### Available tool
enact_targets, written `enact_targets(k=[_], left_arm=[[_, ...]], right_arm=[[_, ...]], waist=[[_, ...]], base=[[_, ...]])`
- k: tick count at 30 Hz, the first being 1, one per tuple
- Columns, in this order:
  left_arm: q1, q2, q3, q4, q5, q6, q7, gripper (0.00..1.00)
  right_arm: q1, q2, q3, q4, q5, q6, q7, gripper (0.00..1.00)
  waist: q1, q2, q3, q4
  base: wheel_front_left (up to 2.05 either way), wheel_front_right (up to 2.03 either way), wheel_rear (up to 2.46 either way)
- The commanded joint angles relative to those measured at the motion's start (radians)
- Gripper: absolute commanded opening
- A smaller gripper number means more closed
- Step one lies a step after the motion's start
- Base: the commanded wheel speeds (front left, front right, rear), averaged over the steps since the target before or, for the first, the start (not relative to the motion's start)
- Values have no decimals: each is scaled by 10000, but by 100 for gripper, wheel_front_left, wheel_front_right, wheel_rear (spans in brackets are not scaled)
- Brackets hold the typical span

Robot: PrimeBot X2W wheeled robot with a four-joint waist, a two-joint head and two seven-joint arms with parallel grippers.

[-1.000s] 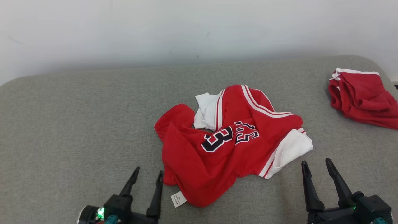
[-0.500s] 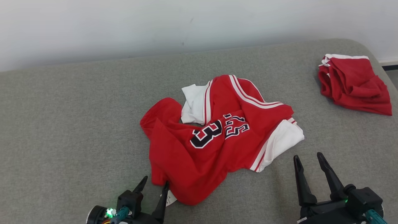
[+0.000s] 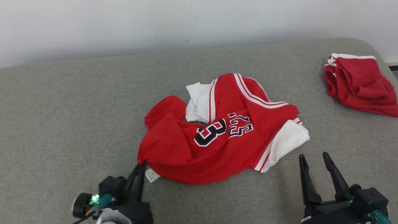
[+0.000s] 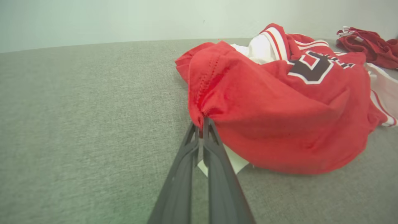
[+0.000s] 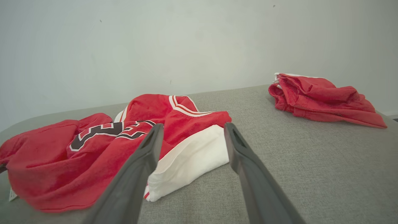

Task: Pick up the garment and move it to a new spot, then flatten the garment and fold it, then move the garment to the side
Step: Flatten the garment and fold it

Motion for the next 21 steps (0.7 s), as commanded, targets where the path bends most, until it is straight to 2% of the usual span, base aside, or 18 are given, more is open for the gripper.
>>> enact_targets(k=[1, 8, 14, 15, 16, 21], left_arm=[[210, 185, 185, -414, 61, 60, -32, 0], [1289, 534, 595, -1752, 127, 164, -31, 0], [2185, 571, 947, -1696, -200, 342, -32, 0], [2236, 556, 943, -1680, -158, 360, -32, 87], [2236, 498, 1007, -1728, -211, 417, -32, 100], [2208, 352, 1251, -2145, -199, 475, -32, 100]], right_arm=[[61, 44, -49, -30, -37, -27, 3, 100], [149, 37, -302, 12, -62, -27, 3, 100], [91, -51, -411, 126, -42, -27, 3, 100], [88, -59, -407, 164, -44, -27, 3, 100], [90, -67, -408, 197, -41, -27, 3, 100], [100, -154, -361, 300, -11, -27, 3, 100]], waist=[[-1, 0, -63, 268], [-1, 0, -75, 841], [-1, 0, -40, 1071], [-1, 0, -60, 1079], [-1, 0, -88, 1089], [-1, 0, -245, 1075]], base=[[0, 0, 0], [0, 0, 0], [0, 0, 0], [0, 0, 0], [0, 0, 0], [0, 0, 0]])
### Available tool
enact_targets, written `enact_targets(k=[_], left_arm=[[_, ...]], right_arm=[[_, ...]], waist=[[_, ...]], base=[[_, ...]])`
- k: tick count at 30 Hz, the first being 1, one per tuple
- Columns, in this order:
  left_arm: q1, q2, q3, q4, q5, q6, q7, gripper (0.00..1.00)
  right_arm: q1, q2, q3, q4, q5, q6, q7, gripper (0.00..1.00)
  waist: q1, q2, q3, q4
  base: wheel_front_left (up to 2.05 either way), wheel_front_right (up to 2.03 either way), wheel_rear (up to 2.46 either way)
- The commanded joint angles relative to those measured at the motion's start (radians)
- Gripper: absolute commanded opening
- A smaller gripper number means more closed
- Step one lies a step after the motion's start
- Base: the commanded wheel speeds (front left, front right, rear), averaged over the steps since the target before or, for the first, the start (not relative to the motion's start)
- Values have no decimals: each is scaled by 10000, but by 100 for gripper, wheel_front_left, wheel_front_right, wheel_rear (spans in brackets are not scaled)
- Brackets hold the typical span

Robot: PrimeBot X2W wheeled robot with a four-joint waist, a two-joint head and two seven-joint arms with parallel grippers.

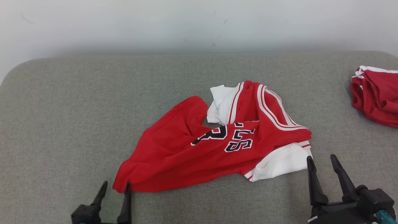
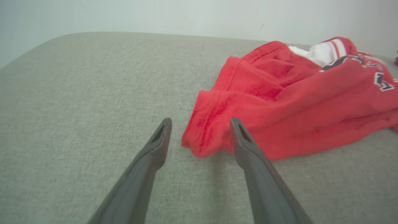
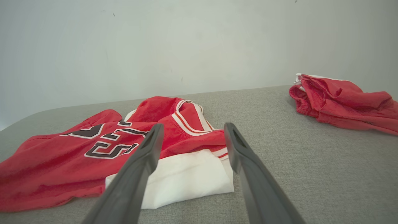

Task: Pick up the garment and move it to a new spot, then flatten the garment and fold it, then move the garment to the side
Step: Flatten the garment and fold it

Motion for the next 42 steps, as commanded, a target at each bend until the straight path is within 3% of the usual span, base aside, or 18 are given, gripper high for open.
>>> enact_targets(k=[1, 10, 16, 33, 42], left_arm=[[93, -69, 114, -204, 3, 52, -32, 100], [641, -374, 1107, -2152, 433, 157, -34, 100], [1069, -533, 1248, -2826, 683, 107, -32, 100], [1454, -591, 1385, -2810, 1120, -37, -32, 100], [1165, -647, 1258, -2751, 1136, -81, -32, 100]], right_arm=[[59, -86, 4, 34, 22, -27, 3, 100], [263, -169, -63, 125, 39, -27, 3, 100], [472, -165, -65, 234, 80, -27, 3, 100], [411, -464, 201, 831, 25, -27, 3, 100], [-921, -1357, 1197, 2071, 259, -27, 399, 100]], waist=[[0, 0, -111, -15], [0, 0, -640, -103], [0, 0, -1050, -236], [0, 0, -1321, -316], [0, 0, -1075, -82]], base=[[0, 0, 0], [0, 0, 0], [0, 0, 0], [0, 0, 0], [0, 0, 0]])
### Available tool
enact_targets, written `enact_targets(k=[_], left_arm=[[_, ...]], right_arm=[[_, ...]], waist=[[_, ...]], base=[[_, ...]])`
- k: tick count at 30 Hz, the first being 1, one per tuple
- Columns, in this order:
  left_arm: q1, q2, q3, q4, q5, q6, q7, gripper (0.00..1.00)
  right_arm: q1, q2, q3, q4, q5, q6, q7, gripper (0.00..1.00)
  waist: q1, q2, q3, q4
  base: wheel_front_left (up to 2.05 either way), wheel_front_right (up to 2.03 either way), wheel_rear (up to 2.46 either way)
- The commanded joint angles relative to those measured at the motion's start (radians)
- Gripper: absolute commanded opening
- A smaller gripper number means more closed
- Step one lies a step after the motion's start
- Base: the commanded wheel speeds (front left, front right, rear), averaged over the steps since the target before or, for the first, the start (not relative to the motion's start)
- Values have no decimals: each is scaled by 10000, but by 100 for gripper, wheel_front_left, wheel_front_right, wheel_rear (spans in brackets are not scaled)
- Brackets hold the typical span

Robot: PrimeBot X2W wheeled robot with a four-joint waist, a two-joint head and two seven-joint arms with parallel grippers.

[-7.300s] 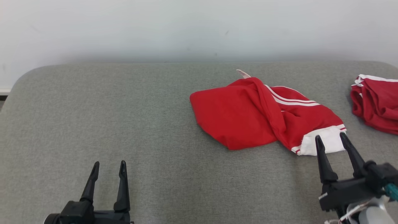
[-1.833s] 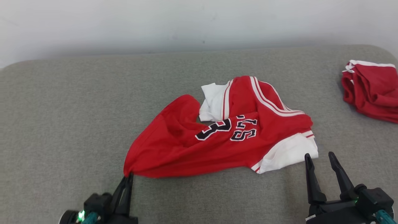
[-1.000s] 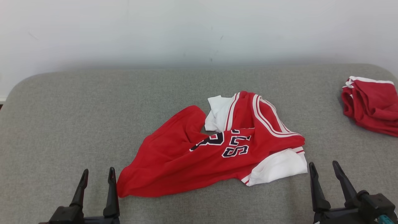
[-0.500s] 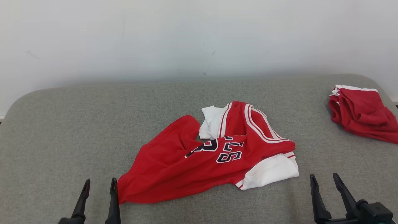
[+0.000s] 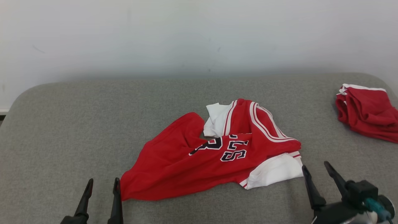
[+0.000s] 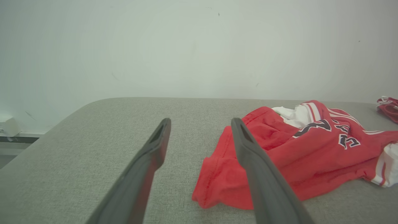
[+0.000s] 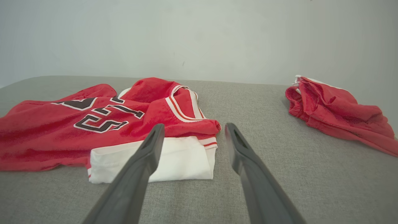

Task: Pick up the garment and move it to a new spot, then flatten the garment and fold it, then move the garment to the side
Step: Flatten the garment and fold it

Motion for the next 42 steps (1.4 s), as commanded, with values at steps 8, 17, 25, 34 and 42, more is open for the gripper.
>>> enact_targets(k=[8, 17, 25, 34, 42], left_arm=[[-392, -64, -287, 98, -76, -28, -32, 100], [-796, -76, -433, 296, -197, -22, -32, 100], [-845, -83, -440, 339, -259, 53, -32, 100], [-649, -84, -399, 310, -340, 165, -32, 100], [-500, -85, -339, 251, -443, 211, -34, 100]], right_arm=[[-1604, -588, 786, 1528, 356, -27, 584, 100], [-2927, -943, 1735, 3521, 916, -27, 1051, 100], [-3367, -976, 2470, 4526, 1796, -27, 903, 0], [-3041, -1199, 2692, 4018, 1906, -27, -356, 0], [-758, -1186, 1379, 841, 1209, -27, -380, 0]], waist=[[1, 0, 532, 523], [1, 0, 1081, 1116], [1, 0, 1081, 1228], [1, 0, 839, 852], [1, 0, 864, 505]], base=[[0, 0, 0], [0, 0, 0], [0, 0, 0], [0, 0, 0], [0, 0, 0]])
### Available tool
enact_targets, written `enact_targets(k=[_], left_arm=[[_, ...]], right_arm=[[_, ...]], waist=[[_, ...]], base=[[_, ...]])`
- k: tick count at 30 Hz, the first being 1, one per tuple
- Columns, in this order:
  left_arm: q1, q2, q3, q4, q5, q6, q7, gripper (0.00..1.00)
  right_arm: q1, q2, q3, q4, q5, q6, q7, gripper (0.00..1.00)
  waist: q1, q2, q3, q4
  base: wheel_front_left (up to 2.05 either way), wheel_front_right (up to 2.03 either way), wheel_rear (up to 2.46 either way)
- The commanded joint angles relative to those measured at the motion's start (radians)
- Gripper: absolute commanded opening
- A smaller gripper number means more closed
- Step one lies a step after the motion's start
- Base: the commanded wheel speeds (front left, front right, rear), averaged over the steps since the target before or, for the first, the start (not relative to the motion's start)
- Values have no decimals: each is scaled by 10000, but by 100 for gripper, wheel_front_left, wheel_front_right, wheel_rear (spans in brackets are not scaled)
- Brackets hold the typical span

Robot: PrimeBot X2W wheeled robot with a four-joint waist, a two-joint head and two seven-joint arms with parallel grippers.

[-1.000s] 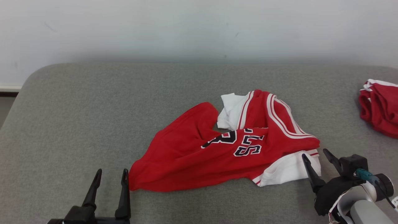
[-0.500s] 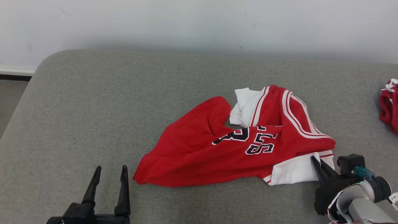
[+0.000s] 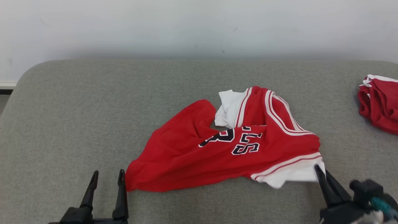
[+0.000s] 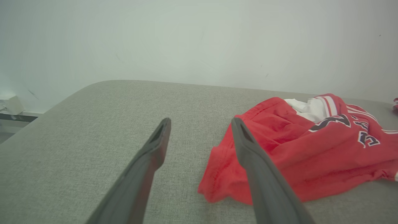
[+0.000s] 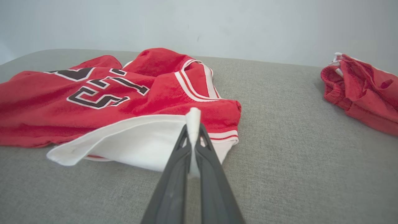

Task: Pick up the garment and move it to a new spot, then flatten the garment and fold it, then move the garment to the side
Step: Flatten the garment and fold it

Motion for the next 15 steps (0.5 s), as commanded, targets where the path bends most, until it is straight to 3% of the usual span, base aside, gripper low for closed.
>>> enact_targets(k=[1, 2, 3, 4, 15], left_arm=[[97, -7, 26, -25, -42, 52, -32, 100], [110, -9, 39, -20, -40, 62, -32, 100], [124, -7, 55, -20, -45, 67, -32, 100], [141, -7, 92, -27, -55, 71, -30, 100], [288, -8, 382, 2, 35, -9, -32, 100]], right_arm=[[675, 102, -330, -491, -203, -27, -7, 0], [921, 191, -517, -778, -260, -27, -9, 32], [1175, 252, -703, -986, -337, -27, -8, 78], [1423, 294, -807, -1139, -406, -27, -7, 100], [2425, 983, -1885, -2700, -1000, -27, -7, 100]], waist=[[0, -1, 7, -135], [0, -1, 3, -170], [0, -1, -6, -220], [0, -1, -16, -274], [0, -1, -352, -661]], base=[[0, 0, 0], [0, 0, 0], [0, 0, 0], [0, 0, 0], [0, 0, 0]])
